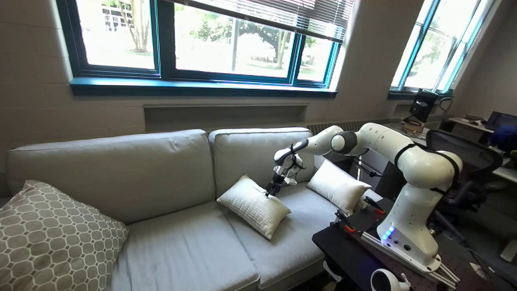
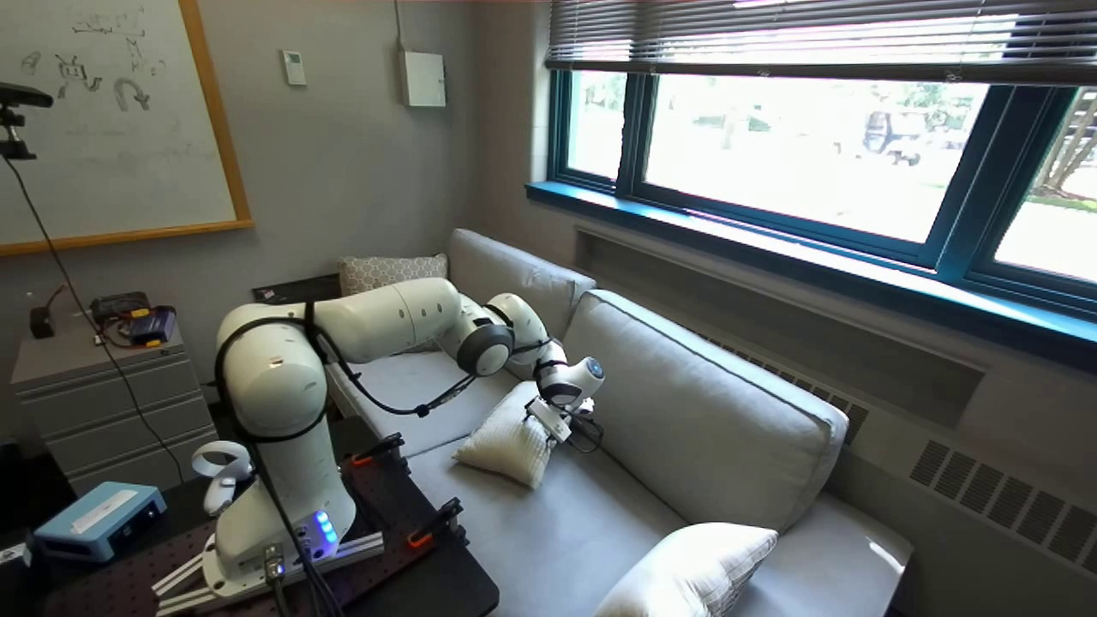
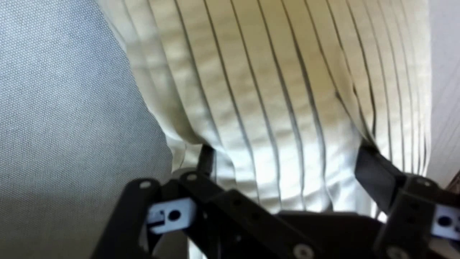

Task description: Arrange the cushions on the couch

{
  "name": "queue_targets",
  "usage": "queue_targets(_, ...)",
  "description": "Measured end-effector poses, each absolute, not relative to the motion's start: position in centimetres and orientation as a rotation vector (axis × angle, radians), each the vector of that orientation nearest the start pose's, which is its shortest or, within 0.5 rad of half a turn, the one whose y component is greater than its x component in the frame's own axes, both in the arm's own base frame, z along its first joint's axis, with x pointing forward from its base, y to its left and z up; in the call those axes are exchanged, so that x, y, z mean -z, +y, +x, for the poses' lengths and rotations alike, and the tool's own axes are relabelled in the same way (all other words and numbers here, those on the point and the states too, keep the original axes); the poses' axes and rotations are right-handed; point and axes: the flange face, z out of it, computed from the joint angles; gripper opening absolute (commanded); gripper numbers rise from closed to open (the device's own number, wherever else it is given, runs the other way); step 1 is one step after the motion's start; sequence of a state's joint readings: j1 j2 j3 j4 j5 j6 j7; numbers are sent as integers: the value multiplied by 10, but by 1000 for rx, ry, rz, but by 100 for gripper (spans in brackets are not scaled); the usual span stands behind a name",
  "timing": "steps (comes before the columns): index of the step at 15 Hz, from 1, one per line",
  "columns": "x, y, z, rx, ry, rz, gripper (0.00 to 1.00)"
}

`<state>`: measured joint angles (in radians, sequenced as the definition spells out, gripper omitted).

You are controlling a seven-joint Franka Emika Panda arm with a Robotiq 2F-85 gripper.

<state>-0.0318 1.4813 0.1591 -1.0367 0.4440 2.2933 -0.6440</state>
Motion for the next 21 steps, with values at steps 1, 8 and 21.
queue_targets(1, 97, 71, 679, -138, -430, -2606, 71)
queue_targets(8, 91, 80, 682, -189, -452, -2644, 23)
queue_targets(21, 73, 88, 697, -209, -178, -2718, 3)
